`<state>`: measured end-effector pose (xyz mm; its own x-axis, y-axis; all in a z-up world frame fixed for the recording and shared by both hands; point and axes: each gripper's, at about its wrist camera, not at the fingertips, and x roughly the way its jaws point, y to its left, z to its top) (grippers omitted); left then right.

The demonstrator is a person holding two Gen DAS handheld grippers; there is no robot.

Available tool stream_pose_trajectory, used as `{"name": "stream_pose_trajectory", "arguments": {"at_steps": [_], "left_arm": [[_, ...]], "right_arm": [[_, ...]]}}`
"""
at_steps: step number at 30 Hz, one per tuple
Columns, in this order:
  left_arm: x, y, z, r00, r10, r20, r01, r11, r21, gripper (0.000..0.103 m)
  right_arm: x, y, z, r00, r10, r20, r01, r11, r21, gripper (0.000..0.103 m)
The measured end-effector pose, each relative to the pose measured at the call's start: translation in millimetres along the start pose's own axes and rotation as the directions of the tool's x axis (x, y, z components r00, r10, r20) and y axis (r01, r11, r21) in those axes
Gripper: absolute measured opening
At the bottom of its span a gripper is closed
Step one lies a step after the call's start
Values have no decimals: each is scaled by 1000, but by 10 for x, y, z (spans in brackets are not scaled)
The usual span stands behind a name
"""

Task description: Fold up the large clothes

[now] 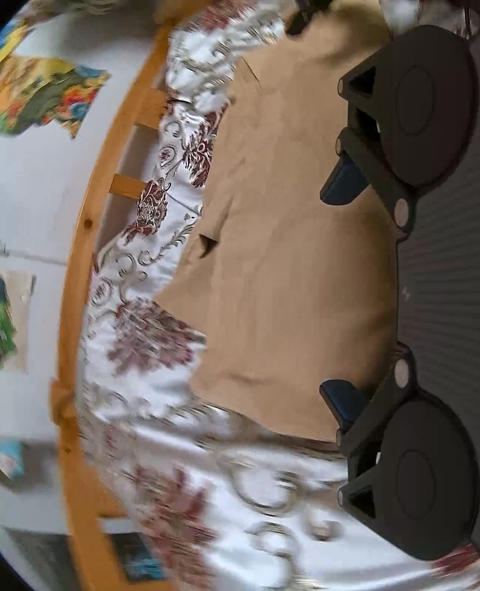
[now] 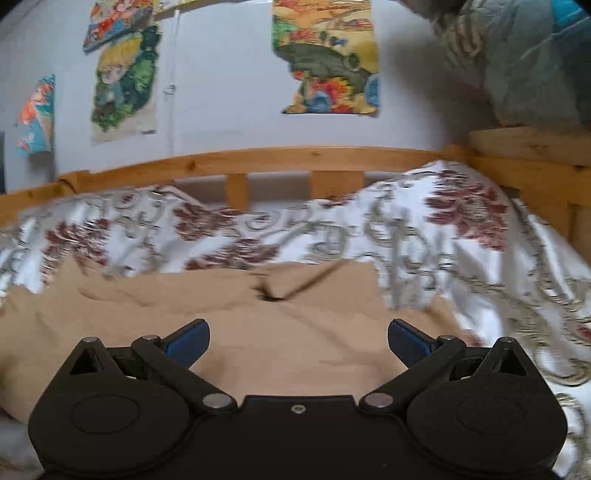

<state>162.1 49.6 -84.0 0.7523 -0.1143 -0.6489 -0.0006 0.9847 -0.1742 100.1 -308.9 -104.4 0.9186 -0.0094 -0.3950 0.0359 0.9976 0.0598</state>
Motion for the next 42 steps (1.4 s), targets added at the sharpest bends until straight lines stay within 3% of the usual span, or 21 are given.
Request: {"name": "stream_pose_trajectory", "arguments": {"at_steps": [3, 5, 9, 16, 18, 19, 20, 22, 26, 29, 31, 33, 35, 37, 42], "left_arm": [[46, 223, -151, 995, -46, -87, 36, 993, -113, 103], [118, 330, -199, 990, -66, -124, 46, 987, -152, 102], [218, 381, -184, 991, -102, -85, 87, 983, -159, 103], [478, 408, -110, 997, -70, -24, 64, 980, -188, 102], [480, 415, -73, 999, -31, 9, 32, 979, -202, 79], [455, 415, -68, 999, 15, 37, -7, 978, -210, 45], [458, 399, -53, 997, 70, 45, -59, 978, -198, 29], [462, 383, -41, 996, 60, 61, -49, 983, -175, 21], [492, 321, -36, 996, 74, 48, -67, 988, -138, 25], [540, 373, 2, 999, 48, 17, -45, 988, -150, 26], [528, 405, 16, 1000, 25, 3, -24, 990, -136, 18], [477, 403, 27, 1000, 20, 15, -18, 992, -125, 11], [393, 340, 40, 999, 27, 47, -22, 994, -110, 5], [288, 210, 87, 995, 34, 96, -29, 998, -56, 3], [-124, -306, 383, 966, -51, 253, 19, 992, 128, 2]], "right_arm": [[82, 210, -102, 998, 40, -43, -43, 997, -72, 102], [204, 327, -226, 991, 56, -121, -71, 990, -126, 102], [255, 330, -303, 989, 70, -134, -84, 991, -107, 102], [205, 265, -357, 987, 93, -131, -102, 993, -60, 102], [199, 259, -356, 987, 94, -130, -102, 993, -57, 102], [210, 256, -348, 987, 94, -131, -102, 993, -58, 102], [211, 257, -348, 987, 93, -132, -101, 993, -58, 102], [208, 249, -348, 986, 97, -133, -105, 993, -53, 102], [187, 237, -331, 987, 98, -129, -104, 993, -46, 102], [68, 237, -242, 999, 37, -26, -38, 998, -44, 102], [45, 271, -172, 1000, 18, 19, -16, 998, -65, 102], [103, 329, -154, 1000, 14, -3, -14, 994, -112, 102], [252, 441, -253, 994, -4, -112, -20, 977, -211, 102], [316, 475, -330, 990, -16, -138, -18, 970, -241, 102], [373, 309, -295, 986, 32, -164, -56, 988, -141, 102]]}}
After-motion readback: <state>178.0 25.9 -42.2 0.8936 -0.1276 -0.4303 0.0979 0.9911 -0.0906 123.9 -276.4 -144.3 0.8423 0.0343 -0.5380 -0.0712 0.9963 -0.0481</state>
